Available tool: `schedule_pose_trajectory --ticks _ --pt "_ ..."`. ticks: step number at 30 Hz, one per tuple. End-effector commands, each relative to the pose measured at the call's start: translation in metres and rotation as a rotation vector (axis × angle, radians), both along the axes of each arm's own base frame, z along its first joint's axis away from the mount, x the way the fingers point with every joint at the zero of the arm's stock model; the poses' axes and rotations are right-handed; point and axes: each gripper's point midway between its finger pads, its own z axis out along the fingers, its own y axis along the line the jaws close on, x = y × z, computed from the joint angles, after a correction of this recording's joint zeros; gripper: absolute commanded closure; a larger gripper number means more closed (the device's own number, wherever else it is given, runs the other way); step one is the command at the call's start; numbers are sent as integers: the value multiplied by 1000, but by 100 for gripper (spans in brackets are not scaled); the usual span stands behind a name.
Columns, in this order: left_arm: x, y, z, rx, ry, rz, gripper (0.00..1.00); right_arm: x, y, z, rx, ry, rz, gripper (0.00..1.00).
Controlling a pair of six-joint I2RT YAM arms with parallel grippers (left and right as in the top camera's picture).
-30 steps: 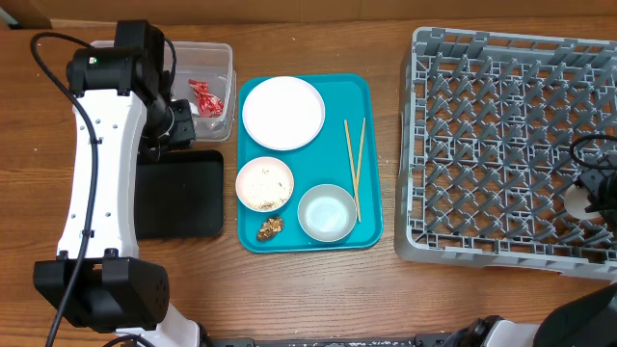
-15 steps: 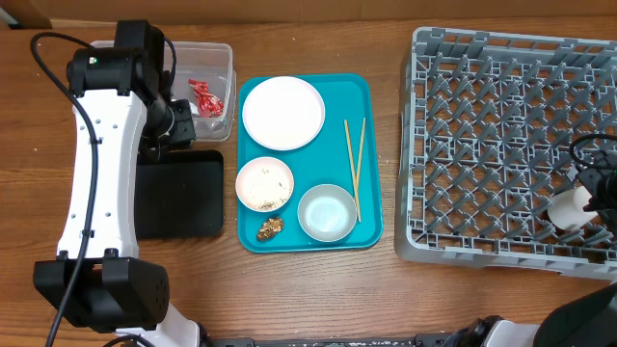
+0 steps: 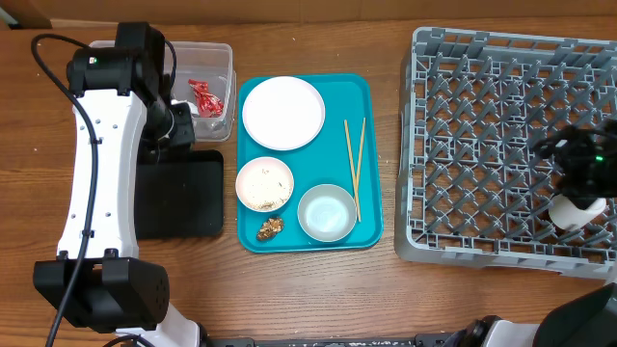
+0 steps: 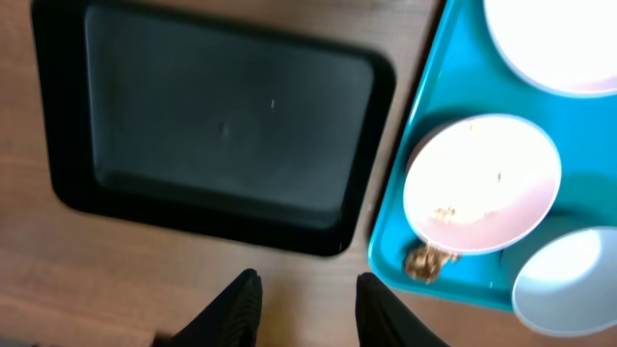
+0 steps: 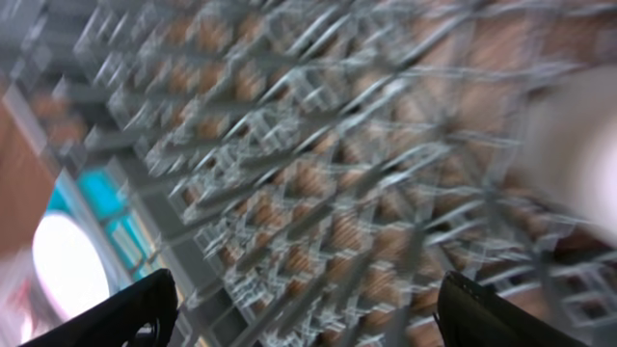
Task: Sort waste into correct bins and load items into the dishwasher
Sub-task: 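Reach the right gripper to the white bowl on the tray, then lift the white bowl and place it in the dish rack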
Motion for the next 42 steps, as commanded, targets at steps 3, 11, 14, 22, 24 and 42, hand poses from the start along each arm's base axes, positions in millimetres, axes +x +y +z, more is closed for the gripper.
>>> schedule_pose_trajectory --ticks 3,11,14,22,24,42 --pt "-21 -3 13 12 17 5 66 23 68 33 -30 -121 288 12" --pt "-54 -16 17 8 -57 -18 65 23 165 29 -124 -105 601 12" --pt "-63 -15 5 19 -119 9 65 19 198 23 -185 -95 711 12" --pt "-71 -20 -45 -26 -194 64 53 0 271 -17 -227 -44 937 12" --pt "-73 -20 -57 -25 -177 71 51 -4 284 -35 -212 5 951 12" --pt "-69 -20 -66 -24 -177 71 47 -33 306 -141 -181 368 956 65"
